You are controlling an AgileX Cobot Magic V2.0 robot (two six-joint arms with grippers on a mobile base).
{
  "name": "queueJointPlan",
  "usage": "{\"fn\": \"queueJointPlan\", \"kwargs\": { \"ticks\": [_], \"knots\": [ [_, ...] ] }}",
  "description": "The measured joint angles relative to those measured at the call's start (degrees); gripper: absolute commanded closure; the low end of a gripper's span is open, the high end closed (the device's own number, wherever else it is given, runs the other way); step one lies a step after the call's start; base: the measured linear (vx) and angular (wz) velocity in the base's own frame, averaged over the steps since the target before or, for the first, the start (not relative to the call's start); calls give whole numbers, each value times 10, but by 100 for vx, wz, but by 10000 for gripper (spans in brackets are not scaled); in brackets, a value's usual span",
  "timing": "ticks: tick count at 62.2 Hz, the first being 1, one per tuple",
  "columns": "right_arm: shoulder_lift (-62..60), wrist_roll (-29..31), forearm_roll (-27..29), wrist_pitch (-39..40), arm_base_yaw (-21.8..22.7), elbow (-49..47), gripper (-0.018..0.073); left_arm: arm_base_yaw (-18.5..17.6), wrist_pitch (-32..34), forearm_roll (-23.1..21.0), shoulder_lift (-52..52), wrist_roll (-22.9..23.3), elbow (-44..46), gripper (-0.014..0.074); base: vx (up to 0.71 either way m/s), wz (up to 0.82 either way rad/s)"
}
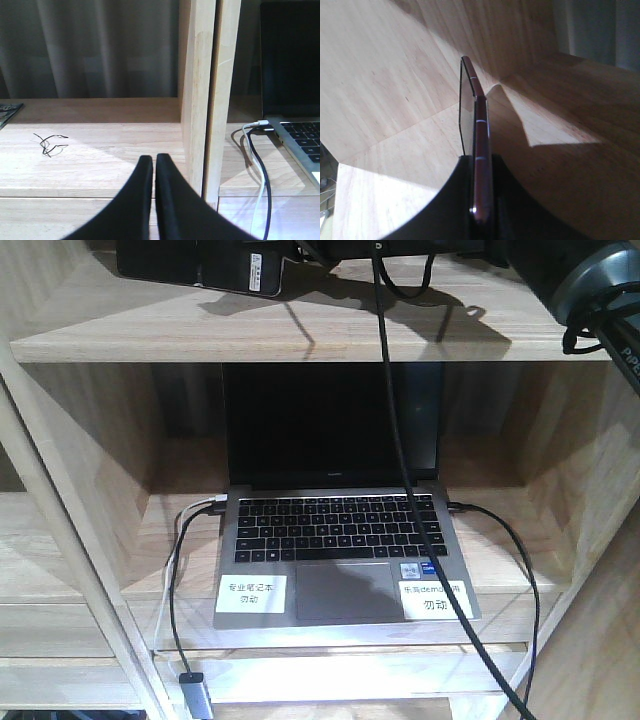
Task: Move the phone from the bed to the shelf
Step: 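Open the right gripper and withdraw it from the phone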
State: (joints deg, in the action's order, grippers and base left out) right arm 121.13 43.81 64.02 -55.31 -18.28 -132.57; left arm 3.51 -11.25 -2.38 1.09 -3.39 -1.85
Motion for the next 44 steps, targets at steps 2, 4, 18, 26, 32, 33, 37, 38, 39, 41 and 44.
{"fn": "queueJointPlan", "kwargs": {
  "ticks": [2, 4, 18, 26, 32, 33, 37, 38, 39, 41, 44],
  "knots": [
    [0, 0, 0, 0, 0, 0, 544, 0, 0, 0, 0, 0, 0, 595, 0, 0],
    [0, 0, 0, 0, 0, 0, 539, 0, 0, 0, 0, 0, 0, 595, 0, 0],
    [0, -2, -3, 8, 0, 0, 412, 0, 0, 0, 0, 0, 0, 595, 0, 0],
    [0, -3, -12, 18, 0, 0, 249, 0, 0, 0, 0, 0, 0, 595, 0, 0],
    [0, -8, -23, 27, 0, 0, 95, 0, 0, 0, 0, 0, 0, 595, 0, 0],
    [0, -9, -26, 28, 0, 0, 72, 0, 0, 0, 0, 0, 0, 595, 0, 0],
    [0, -17, -34, 36, 0, 0, -27, 0, 0, 0, 0, 0, 0, 595, 0, 0],
    [0, -19, -36, 38, 0, 0, -46, 0, 0, 0, 0, 0, 0, 595, 0, 0],
    [0, -21, -39, 40, 0, 0, -65, 0, 0, 0, 0, 0, 0, 595, 0, 0],
    [0, -24, -46, 43, 0, 0, -99, 0, 0, 0, 0, 0, 0, 595, 0, 0],
    [0, -29, -54, 47, 0, 0, -144, 0, 0, 0, 0, 0, 0, 595, 0, 0]
  ]
}}
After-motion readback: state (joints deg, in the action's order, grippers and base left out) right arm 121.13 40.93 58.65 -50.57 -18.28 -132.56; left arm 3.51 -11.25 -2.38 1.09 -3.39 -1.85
